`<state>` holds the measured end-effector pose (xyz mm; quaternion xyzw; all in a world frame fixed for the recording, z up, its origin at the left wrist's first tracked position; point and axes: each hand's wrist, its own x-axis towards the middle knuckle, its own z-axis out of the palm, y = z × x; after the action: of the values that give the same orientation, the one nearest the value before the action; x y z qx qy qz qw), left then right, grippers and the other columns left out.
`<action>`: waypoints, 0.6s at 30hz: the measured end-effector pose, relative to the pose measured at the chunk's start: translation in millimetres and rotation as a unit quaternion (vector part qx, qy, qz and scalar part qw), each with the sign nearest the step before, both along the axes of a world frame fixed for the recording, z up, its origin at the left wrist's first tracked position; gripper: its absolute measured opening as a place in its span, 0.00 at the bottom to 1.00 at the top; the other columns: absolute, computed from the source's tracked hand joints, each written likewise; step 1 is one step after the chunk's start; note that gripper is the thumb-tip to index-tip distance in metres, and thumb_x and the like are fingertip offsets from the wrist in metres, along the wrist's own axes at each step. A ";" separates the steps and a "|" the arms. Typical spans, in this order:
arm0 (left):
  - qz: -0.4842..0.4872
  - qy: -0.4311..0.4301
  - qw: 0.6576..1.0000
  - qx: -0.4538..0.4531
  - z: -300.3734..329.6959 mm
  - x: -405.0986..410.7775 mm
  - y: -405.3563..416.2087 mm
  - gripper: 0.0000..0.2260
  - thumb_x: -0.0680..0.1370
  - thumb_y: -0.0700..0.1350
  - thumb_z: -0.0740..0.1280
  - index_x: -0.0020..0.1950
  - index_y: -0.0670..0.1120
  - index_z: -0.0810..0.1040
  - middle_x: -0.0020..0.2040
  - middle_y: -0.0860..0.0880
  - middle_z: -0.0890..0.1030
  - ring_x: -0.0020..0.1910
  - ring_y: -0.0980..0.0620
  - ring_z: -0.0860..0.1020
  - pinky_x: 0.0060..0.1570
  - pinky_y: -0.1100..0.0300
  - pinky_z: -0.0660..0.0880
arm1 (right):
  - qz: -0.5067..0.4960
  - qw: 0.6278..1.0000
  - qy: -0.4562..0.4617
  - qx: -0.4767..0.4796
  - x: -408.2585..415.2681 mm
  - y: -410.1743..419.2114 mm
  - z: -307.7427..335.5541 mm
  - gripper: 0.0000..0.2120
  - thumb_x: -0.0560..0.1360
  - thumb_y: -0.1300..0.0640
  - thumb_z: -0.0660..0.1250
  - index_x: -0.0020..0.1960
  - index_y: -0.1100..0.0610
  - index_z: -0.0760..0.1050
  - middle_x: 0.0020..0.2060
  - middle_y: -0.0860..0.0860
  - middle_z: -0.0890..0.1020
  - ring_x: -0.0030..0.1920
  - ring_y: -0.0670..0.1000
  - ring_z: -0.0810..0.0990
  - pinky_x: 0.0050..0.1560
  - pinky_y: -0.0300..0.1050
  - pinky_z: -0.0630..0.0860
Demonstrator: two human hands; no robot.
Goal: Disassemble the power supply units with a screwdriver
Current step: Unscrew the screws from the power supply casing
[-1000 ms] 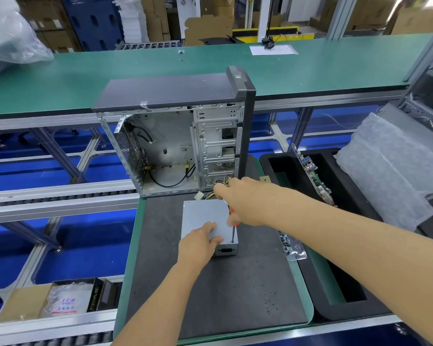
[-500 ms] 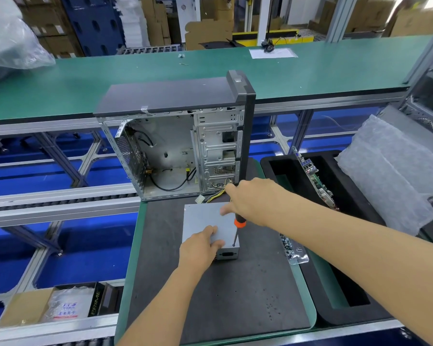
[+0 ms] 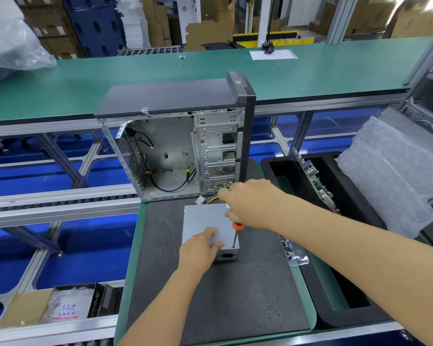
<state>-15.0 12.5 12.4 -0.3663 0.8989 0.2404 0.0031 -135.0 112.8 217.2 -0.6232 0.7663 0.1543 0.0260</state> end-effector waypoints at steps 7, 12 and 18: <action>0.001 -0.005 1.000 0.000 -0.7 -0.4 0.0 0.20 0.81 0.61 0.61 0.71 0.55 0.69 0.58 0.54 0.81 0.56 0.51 0.78 0.44 0.57 0.70 | -0.042 0.996 -0.002 0.080 -1.1 0.3 5.7 0.26 0.78 0.41 0.65 0.68 0.53 0.65 0.55 0.56 0.74 0.48 0.60 0.73 0.43 0.53 0.76; 0.001 -0.002 1.000 0.002 -0.5 -0.6 0.2 0.21 0.81 0.60 0.61 0.72 0.55 0.69 0.61 0.55 0.80 0.58 0.51 0.77 0.48 0.56 0.72 | -0.006 0.998 -0.057 0.008 -11.0 5.0 2.6 0.16 0.79 0.52 0.62 0.66 0.52 0.66 0.54 0.53 0.77 0.52 0.58 0.78 0.44 0.50 0.77; 0.000 -0.005 1.000 -0.004 0.0 -0.5 0.7 0.20 0.81 0.60 0.61 0.70 0.55 0.69 0.58 0.54 0.81 0.54 0.50 0.79 0.42 0.57 0.69 | -0.083 0.994 -0.074 0.007 -7.2 3.0 -2.2 0.33 0.72 0.29 0.64 0.61 0.55 0.66 0.39 0.51 0.68 0.44 0.56 0.74 0.39 0.49 0.71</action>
<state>-15.5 13.1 12.4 -0.3677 0.8997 0.2352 0.0059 -142.2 115.8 215.1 -0.5667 0.8103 0.1109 0.0999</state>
